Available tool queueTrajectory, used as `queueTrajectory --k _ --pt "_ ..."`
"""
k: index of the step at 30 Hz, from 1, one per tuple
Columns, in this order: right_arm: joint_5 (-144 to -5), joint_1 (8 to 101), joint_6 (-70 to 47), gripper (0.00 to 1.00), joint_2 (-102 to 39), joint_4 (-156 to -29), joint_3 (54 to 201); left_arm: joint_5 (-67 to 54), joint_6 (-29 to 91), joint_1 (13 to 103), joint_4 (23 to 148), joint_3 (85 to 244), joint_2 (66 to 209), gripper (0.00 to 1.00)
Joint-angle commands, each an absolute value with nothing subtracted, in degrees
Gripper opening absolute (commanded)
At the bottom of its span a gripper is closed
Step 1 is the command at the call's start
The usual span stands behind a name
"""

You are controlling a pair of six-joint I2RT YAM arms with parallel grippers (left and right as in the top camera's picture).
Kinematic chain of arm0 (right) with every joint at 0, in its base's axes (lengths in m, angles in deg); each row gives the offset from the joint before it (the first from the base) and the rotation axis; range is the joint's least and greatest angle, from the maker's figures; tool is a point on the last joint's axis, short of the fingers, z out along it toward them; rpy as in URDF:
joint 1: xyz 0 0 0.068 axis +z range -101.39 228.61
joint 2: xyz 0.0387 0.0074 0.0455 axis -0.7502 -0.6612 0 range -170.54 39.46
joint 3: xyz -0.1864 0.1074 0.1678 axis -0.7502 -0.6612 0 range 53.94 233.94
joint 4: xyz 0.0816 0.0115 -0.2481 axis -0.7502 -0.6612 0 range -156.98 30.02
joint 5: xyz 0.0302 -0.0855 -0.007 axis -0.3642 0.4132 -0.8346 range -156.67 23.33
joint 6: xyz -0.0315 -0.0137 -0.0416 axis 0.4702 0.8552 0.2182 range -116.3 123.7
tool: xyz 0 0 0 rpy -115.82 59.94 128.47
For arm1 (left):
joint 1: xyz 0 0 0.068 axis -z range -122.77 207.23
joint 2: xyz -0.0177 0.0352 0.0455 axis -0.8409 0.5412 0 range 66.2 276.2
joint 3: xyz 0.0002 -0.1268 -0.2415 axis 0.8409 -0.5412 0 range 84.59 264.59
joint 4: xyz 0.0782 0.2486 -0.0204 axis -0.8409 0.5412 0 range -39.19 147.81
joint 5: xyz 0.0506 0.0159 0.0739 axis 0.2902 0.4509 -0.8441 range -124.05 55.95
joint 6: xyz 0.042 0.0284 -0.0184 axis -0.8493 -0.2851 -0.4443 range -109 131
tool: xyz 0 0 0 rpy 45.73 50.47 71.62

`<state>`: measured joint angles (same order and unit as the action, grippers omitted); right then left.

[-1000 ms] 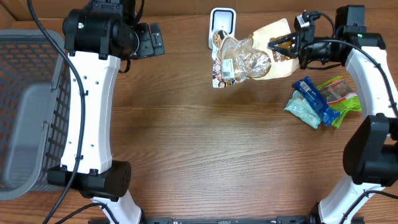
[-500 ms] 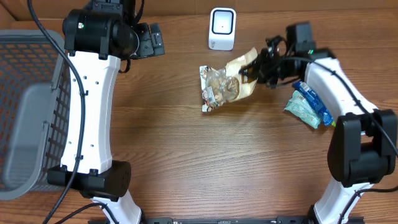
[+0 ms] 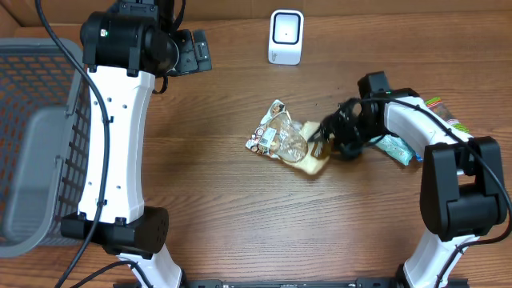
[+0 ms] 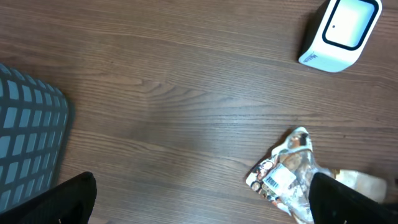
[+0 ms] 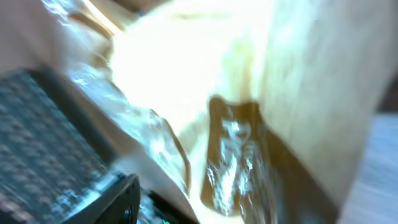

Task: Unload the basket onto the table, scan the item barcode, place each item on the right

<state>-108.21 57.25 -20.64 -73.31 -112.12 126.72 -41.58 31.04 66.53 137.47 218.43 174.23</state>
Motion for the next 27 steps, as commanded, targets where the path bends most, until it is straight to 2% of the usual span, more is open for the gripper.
queueTrajectory --k 1,4,7,11,14,19,27 --pt "-97.85 57.27 -6.54 0.60 -72.33 -116.89 131.15 -41.53 32.02 66.64 137.38 218.32 174.34 1.00" --pt "-90.41 57.27 -1.56 0.62 -72.02 -122.44 137.56 -41.53 32.02 66.64 137.38 218.32 174.34 1.00" --pt "-85.54 57.29 3.27 0.72 -72.02 -125.41 145.06 -41.53 32.02 66.64 137.38 218.32 174.34 1.00" --pt "-84.27 57.29 13.65 0.81 -72.02 -121.74 150.28 -41.53 32.02 66.64 137.38 218.32 174.34 1.00" --pt "-85.65 57.29 20.78 0.93 -72.48 -117.72 149.99 -41.53 32.02 66.64 137.38 218.32 174.34 1.00" --pt "-93.76 57.29 31.51 0.96 -75.45 -116.62 149.14 -41.53 32.02 66.64 137.36 218.32 174.34 1.00" --pt "-102.11 57.51 37.00 0.96 -82.78 -117.52 149.14 -41.53 32.02 66.64 137.38 218.32 174.34 1.00"
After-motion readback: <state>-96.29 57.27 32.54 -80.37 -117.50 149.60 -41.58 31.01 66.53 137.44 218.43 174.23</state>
